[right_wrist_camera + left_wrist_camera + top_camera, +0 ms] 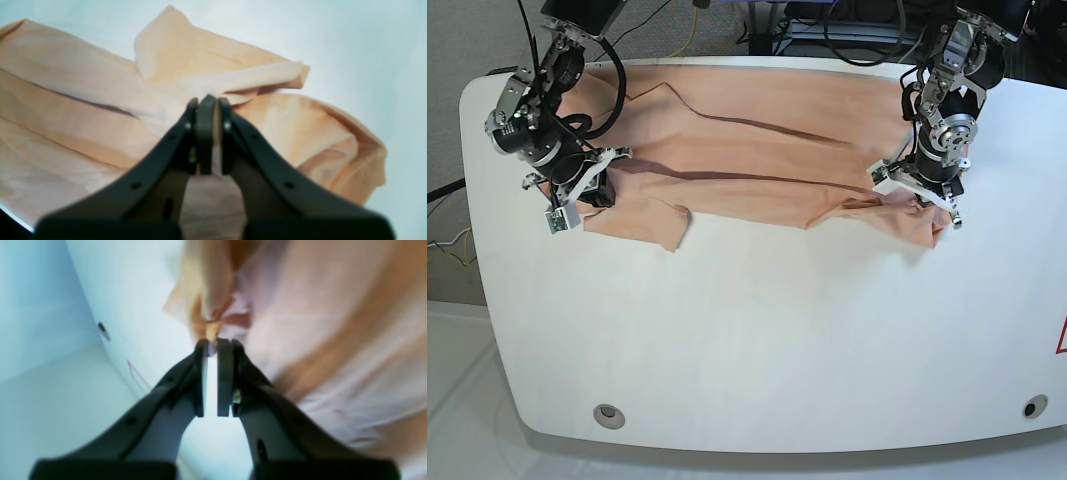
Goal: Fold the T-shirt properly
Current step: 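Open the left gripper and release the shirt edge, then open the right gripper and lower both grippers onto the shirt edges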
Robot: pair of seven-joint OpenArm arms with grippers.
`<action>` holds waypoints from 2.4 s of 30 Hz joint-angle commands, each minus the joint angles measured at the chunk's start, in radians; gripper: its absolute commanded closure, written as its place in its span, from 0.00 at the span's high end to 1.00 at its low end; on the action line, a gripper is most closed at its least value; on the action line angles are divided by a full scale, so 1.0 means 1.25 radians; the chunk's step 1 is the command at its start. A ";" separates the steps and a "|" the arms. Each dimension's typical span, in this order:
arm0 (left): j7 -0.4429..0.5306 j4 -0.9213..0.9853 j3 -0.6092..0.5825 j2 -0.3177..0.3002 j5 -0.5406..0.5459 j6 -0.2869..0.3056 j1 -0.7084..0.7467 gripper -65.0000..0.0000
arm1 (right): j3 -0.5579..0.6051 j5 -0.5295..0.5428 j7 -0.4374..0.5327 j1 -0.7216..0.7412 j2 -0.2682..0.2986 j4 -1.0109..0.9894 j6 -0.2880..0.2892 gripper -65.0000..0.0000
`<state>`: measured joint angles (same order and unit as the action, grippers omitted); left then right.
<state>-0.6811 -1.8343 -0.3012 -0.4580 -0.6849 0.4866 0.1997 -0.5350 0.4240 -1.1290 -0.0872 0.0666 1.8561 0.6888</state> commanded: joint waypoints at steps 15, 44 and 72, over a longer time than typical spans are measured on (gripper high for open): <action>0.002 -0.018 0.051 -0.048 -0.015 -0.008 0.042 0.05 | -0.001 0.010 0.016 0.008 0.011 -0.036 0.003 0.03; 0.047 -0.015 0.181 -0.071 0.010 -0.008 0.127 0.05 | -0.002 0.015 0.016 -0.011 0.027 -0.030 0.003 0.03; 0.051 -0.011 0.215 0.086 0.195 -0.009 -0.047 0.64 | -0.002 -0.002 0.018 -0.003 0.047 0.040 0.003 0.66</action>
<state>-0.6201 -1.8351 -0.0593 -0.3450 -0.4618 0.4900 0.1604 -0.5358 0.4229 -1.1297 -0.1036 0.1043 1.8893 0.6888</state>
